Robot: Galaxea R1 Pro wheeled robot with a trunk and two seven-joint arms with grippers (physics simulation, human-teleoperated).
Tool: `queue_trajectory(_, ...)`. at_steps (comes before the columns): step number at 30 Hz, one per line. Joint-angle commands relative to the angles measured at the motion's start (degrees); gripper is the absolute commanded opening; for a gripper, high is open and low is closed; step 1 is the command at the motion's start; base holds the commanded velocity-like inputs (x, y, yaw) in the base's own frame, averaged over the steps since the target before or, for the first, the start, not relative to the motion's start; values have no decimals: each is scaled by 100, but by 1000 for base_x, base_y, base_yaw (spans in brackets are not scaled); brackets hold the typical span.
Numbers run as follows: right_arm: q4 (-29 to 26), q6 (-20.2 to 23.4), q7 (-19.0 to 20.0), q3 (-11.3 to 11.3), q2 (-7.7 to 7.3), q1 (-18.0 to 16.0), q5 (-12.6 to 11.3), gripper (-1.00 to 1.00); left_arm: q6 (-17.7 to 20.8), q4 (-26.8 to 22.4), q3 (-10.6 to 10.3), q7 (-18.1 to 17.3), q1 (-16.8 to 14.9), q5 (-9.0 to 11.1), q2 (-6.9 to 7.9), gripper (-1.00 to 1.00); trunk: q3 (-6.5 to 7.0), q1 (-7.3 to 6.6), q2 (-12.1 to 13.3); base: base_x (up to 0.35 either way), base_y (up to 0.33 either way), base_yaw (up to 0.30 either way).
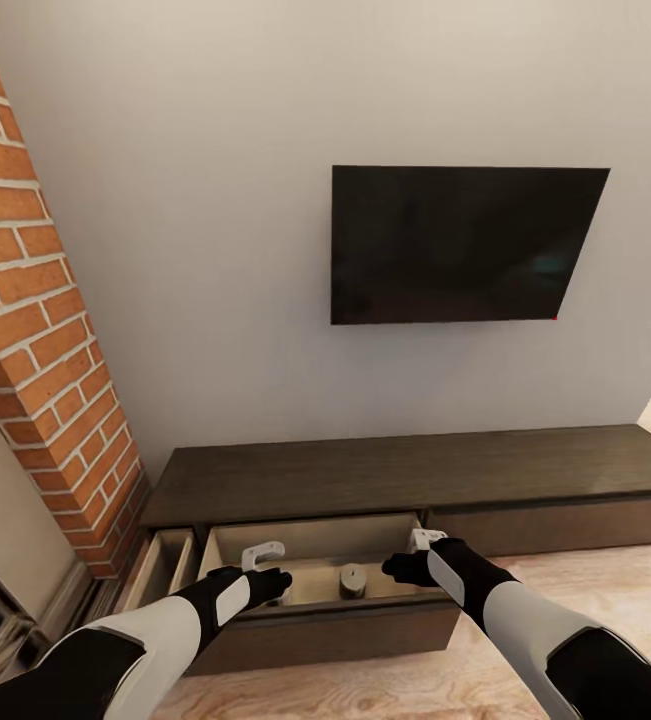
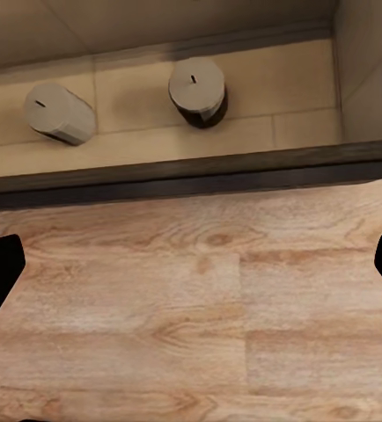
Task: Place each of the two pumpkins and all three candles from the living room inside a cabinet in the living room (use any cabinet), then make sure every cabinet is closed, and position the cauldron so it is next to a table in the living room.
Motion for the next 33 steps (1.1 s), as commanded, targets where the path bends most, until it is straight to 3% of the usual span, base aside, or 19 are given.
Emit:
queue_trajectory(1,-3,21,14,17,-2,-4,11,100,12,6,-48,1,-6,58,-1,100,-5,0,-4,0,0,-17)
queue_trajectory(9,-3,21,14,11,-8,-4,11,100,12,6,-48,1,-6,58,-1,100,23,0,-4,0,0,-42)
queue_trajectory(33,-3,21,14,8,-11,-4,11,100,12,6,-48,1,-7,58,-1,100,214,0,-4,0,0,-179)
